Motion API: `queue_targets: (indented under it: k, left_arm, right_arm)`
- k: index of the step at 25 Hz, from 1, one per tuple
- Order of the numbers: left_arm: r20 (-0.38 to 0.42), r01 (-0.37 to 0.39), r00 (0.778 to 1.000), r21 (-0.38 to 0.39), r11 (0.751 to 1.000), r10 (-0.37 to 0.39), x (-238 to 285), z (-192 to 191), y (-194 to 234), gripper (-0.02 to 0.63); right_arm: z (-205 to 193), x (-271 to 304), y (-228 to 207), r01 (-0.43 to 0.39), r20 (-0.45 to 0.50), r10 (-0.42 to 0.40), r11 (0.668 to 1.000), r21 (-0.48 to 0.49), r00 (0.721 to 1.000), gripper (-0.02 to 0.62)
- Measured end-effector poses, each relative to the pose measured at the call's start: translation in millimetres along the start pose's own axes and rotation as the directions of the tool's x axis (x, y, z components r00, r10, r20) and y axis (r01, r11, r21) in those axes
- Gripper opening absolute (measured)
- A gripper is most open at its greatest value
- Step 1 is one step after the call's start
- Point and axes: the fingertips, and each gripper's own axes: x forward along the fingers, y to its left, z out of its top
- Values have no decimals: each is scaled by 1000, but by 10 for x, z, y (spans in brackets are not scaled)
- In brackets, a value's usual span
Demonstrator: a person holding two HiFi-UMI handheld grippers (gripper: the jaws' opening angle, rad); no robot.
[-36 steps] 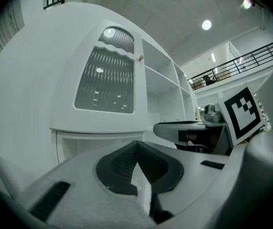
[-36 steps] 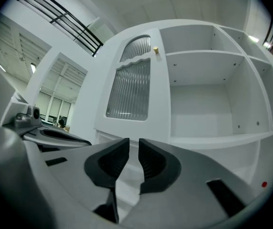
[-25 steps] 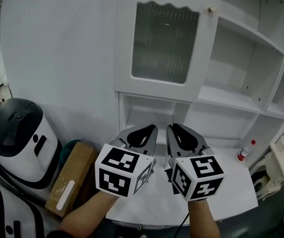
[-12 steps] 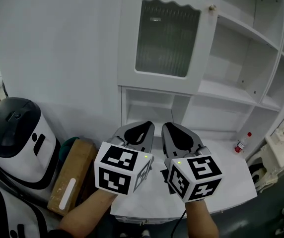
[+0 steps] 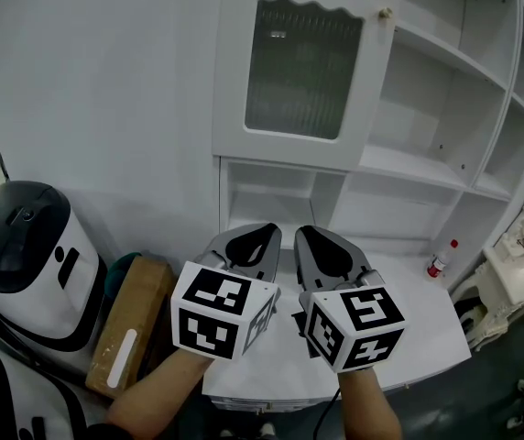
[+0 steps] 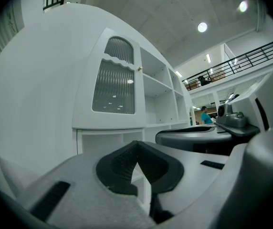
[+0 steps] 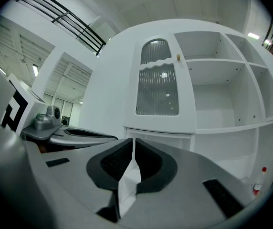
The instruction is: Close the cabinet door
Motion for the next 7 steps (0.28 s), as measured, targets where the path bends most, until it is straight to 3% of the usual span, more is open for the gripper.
queue_targets:
  k: [7]
  left_arm:
    - [2,3,1000,7,1000,-3,-4,24,-52,12]
  right_arm:
    - [5,-36,-9,0,-4,0,1000,-4,1000,32]
